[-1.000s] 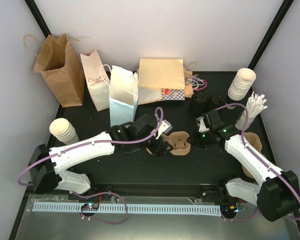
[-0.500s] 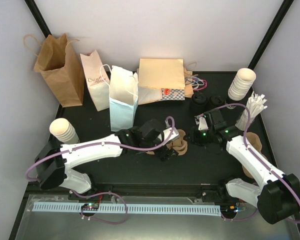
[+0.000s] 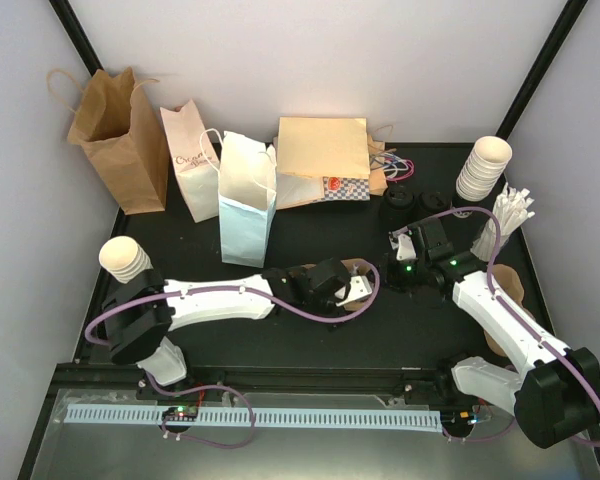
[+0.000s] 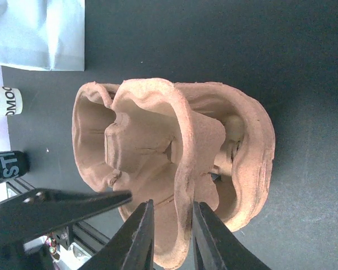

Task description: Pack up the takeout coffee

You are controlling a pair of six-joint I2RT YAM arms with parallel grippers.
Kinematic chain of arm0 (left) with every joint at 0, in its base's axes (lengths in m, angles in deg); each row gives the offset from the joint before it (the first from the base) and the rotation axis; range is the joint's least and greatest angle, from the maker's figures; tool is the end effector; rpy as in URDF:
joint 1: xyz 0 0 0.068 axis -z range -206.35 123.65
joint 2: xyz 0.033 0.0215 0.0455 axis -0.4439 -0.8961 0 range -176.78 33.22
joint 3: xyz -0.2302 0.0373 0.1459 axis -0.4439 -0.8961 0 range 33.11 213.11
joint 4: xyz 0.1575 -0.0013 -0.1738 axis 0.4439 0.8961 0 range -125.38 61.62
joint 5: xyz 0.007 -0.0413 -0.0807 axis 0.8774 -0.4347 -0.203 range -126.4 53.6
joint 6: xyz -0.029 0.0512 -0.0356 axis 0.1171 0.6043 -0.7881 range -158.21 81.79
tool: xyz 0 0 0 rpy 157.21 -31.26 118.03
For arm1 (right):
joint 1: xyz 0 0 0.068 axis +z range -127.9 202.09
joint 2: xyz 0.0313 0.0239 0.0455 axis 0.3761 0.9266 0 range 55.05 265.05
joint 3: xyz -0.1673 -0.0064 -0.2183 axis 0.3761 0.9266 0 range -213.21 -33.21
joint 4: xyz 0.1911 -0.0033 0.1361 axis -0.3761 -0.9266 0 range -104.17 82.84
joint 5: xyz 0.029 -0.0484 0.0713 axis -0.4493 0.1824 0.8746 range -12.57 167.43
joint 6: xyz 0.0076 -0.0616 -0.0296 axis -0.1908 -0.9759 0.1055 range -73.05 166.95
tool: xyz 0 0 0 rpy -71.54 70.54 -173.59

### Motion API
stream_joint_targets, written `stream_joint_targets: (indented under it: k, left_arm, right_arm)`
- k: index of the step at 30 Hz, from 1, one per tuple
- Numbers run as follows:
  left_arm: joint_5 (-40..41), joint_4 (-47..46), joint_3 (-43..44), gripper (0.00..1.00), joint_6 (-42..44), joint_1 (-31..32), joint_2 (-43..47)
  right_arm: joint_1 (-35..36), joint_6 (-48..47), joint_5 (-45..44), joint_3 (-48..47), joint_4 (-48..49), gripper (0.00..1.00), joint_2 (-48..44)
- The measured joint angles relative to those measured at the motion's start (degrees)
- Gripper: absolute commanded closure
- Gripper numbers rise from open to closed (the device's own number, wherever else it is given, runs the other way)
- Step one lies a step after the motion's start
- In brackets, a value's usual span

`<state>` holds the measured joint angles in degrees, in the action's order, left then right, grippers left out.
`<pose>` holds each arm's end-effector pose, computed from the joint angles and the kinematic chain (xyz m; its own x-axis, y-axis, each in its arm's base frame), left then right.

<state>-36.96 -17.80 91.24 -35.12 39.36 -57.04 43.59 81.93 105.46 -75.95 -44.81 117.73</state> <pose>0.1311 -0.2918 0.2169 -0.2641 0.7161 -0.6461 0.9296 0.3675 0.0275 0.1648 0.0929 0.2290 -0.9634 0.1644 -0.2118 -0.0068 0.7747 0.6323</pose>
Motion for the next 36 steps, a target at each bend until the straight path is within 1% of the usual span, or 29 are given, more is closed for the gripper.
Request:
stream_joint_targets:
  k: [6, 8, 9, 11, 13, 16, 22, 23, 24, 28, 32, 36]
  left_arm:
    - [4.74, 0.15, 2.58, 0.50, 0.52, 0.00, -5.11]
    - [5.84, 0.17, 3.39, 0.61, 0.96, 0.00, -5.92]
    - [6.21, 0.17, 3.72, 0.69, 1.16, 0.00, -6.14]
    - [6.99, 0.15, 4.15, 0.80, 1.66, 0.00, -6.27]
    - [7.69, 0.22, 4.46, 0.85, 2.01, 0.00, -6.25]
    - [8.79, 0.55, 4.50, 0.89, 2.69, 0.00, -6.16]
    - [11.04, 2.80, 4.50, 0.91, 2.86, 0.00, -3.13]
    - [11.32, 3.30, 4.52, 0.92, 2.80, 0.00, -2.36]
    - [11.74, 3.87, 4.55, 0.93, 2.71, 0.00, -1.53]
    - [14.38, 7.30, 5.73, 0.94, 1.86, 0.00, 2.23]
    - [17.46, 9.86, 6.58, 0.94, 1.05, 0.00, 6.97]
    - [20.98, 11.54, 6.80, 0.94, 0.55, 0.00, 12.17]
  right_arm:
    - [0.00, -0.02, 0.00, -0.37, -0.07, 0.77, 0.00]
    - [0.00, -0.04, -0.04, -0.66, -0.11, 0.76, 0.00]
    - [0.00, -0.07, -0.07, -0.81, -0.15, 0.76, 0.00]
    - [0.00, -0.15, -0.52, -1.22, -0.72, 0.75, 0.00]
    - [0.00, -0.20, -1.31, -1.70, -1.38, 0.74, -0.09]
    - [-0.02, -0.37, -3.98, -3.06, -3.30, 0.72, -1.07]
    - [-0.04, -0.63, -11.50, -7.91, -7.54, 0.67, -5.01]
    - [-0.04, -0.81, -13.11, -8.79, -8.17, 0.61, -5.68]
    - [-0.04, -0.96, -14.56, -9.51, -8.72, 0.58, -6.29]
    - [-0.04, -2.16, -18.80, -10.64, -10.08, 0.58, -7.50]
    - [-0.04, -3.65, -20.59, -10.62, -11.50, 0.56, -6.45]
    - [-0.02, -5.27, -20.22, -10.36, -11.43, 0.53, -6.14]
